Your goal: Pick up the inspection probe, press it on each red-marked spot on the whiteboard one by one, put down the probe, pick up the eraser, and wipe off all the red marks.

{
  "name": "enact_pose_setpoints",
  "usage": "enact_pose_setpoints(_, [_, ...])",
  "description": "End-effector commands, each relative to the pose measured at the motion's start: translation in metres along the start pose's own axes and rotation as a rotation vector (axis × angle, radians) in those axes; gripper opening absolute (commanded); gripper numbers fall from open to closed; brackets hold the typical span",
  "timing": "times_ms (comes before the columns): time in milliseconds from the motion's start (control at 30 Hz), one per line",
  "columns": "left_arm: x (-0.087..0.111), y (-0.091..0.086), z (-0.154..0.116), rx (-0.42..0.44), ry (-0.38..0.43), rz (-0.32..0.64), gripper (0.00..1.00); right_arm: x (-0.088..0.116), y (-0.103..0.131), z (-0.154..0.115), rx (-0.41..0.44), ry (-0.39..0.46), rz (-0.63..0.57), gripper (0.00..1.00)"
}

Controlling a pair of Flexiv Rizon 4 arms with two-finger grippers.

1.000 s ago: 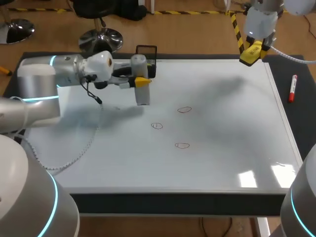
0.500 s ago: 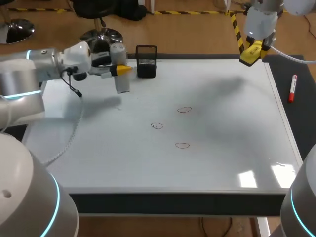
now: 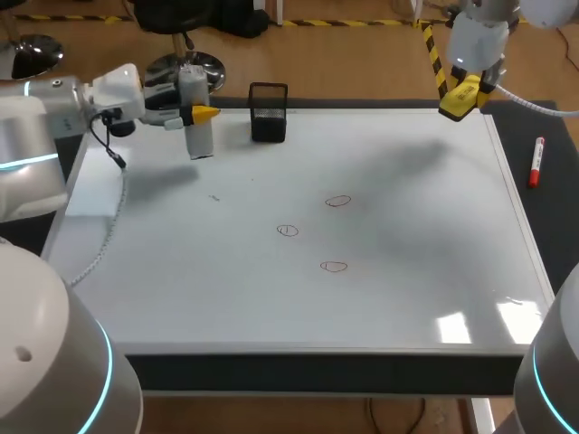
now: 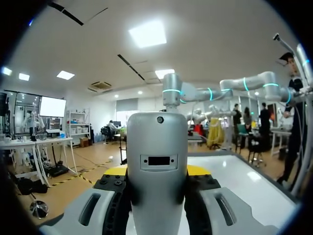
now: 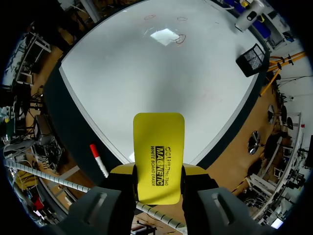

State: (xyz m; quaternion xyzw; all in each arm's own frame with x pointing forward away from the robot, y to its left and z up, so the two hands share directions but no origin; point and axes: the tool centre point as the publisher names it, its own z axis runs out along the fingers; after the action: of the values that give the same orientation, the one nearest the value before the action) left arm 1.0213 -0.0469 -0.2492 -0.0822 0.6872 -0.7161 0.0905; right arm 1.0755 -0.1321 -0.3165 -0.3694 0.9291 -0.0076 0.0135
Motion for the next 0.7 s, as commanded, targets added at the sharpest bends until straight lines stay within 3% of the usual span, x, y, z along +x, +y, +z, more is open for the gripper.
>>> enact_pose_setpoints(33, [-0.008, 0.003, -0.006, 0.005, -0.009, -0.005, 0.00, 0.000, -0.001, -0.001, 0.002, 0.004, -0.002, 0.00])
enact_pose_setpoints(400, [-0.025, 0.013, -0.019, 0.026, -0.057, -0.031, 0.00, 0.000, -0.001, -0.001, 0.002, 0.004, -0.002, 0.00])
enact_pose_setpoints(700, [-0.028, 0.014, -0.023, 0.042, -0.088, -0.037, 0.00, 0.000, -0.001, -0.001, 0.002, 0.004, -0.002, 0.00])
